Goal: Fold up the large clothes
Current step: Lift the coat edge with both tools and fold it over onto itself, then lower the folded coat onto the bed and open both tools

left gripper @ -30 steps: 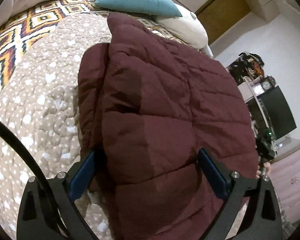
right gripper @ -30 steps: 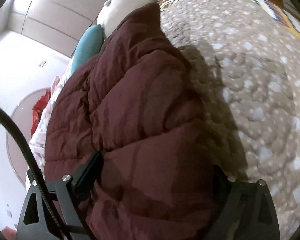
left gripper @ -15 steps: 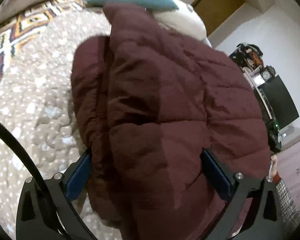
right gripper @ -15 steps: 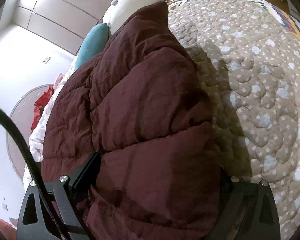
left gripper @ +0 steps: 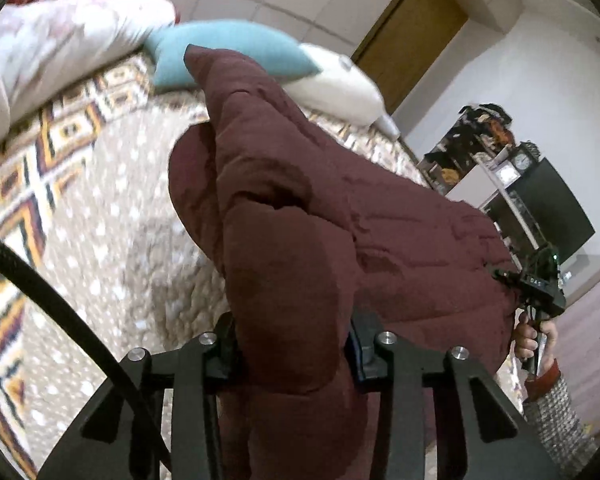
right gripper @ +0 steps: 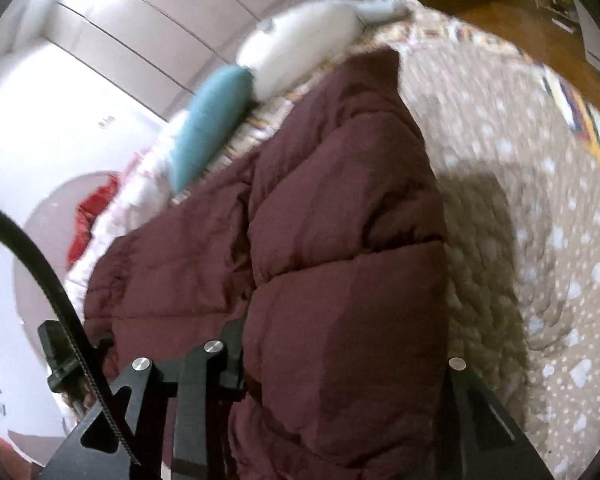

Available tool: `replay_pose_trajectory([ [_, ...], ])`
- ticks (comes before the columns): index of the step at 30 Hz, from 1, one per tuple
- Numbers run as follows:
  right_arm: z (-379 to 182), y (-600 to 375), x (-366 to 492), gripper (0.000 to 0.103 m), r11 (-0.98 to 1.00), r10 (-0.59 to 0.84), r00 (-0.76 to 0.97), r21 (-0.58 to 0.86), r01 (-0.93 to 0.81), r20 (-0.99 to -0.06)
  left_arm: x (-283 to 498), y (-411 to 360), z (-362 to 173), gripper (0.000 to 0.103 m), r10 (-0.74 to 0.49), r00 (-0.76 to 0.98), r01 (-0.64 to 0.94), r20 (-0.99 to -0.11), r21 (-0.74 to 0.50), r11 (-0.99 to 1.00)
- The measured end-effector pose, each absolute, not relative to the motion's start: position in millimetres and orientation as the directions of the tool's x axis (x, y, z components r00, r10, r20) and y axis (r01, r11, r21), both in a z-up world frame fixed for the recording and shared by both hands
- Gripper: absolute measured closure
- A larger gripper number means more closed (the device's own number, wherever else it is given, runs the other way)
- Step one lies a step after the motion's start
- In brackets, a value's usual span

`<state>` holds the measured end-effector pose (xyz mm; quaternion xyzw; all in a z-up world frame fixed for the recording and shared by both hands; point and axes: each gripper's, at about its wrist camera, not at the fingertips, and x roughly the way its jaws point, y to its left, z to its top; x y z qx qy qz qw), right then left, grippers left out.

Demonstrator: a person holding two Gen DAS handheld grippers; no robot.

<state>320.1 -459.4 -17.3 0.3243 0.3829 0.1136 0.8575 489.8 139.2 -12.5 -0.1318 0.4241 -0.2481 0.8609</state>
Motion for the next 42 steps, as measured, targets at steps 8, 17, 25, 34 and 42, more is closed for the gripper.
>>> replay_pose_trajectory([
  [8, -42.0, -454.5, 330.8, 0.065, 0.783, 0.419, 0.653, 0.615, 0.091, -0.631, 499.7, 148.2, -50.6, 0.063, -0.449, 0.49, 0.24, -0.747, -0.379, 0.894],
  [17, -77.3, -468.3, 337.9, 0.062, 0.759, 0.406, 0.625, 0.626, 0.176, -0.667, 492.4, 143.9, -69.6, 0.059, -0.391, 0.503, 0.195, -0.771, -0.339, 0.92],
  [25, -29.9, -473.5, 332.2, 0.064, 0.751, 0.425, 0.686, 0.653, 0.098, -0.591, 482.6, 143.4, -35.2, 0.062, -0.397, 0.549, 0.202, -0.736, -0.344, 0.917],
  [34, -89.8, -481.3, 347.7, 0.036, 0.755, 0.353, 0.624, 0.606, 0.25, -0.697, 503.4, 144.0, -82.7, 0.039, -0.315, 0.502, 0.102, -0.805, -0.307, 0.946],
  [42, -45.1, -491.7, 313.5, 0.026, 0.772, 0.245, 0.679, 0.563, 0.295, -0.692, 463.3, 168.1, -36.7, 0.039, -0.248, 0.594, 0.063, -0.766, -0.263, 0.963],
])
